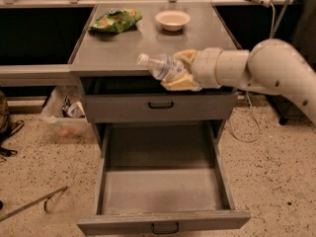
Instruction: Place blue plastic bottle into middle drawer
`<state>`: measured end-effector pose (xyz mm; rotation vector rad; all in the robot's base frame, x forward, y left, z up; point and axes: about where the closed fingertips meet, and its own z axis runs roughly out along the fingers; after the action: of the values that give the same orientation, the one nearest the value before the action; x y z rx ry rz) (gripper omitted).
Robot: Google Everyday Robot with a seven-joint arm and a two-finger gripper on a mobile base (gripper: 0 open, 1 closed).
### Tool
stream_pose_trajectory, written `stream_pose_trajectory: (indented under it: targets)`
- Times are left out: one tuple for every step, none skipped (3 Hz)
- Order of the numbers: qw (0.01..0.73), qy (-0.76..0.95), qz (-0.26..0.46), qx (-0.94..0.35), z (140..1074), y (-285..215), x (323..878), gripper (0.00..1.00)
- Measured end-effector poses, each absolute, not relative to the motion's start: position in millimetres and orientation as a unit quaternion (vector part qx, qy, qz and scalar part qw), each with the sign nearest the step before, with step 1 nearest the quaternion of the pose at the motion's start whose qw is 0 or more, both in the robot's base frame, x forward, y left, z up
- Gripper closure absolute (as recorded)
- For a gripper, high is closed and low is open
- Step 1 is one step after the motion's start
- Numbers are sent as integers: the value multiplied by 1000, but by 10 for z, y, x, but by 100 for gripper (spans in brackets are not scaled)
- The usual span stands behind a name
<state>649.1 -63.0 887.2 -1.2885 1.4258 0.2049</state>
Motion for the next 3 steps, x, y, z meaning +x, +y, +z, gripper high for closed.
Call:
stream_pose_trajectory:
  targets:
    - [503, 630, 153, -572, 7731, -241, 6047, 100]
    - [503, 630, 153, -572, 7730, -241, 6047, 100]
    - [498, 640, 156, -563, 7521, -213, 5976, 100]
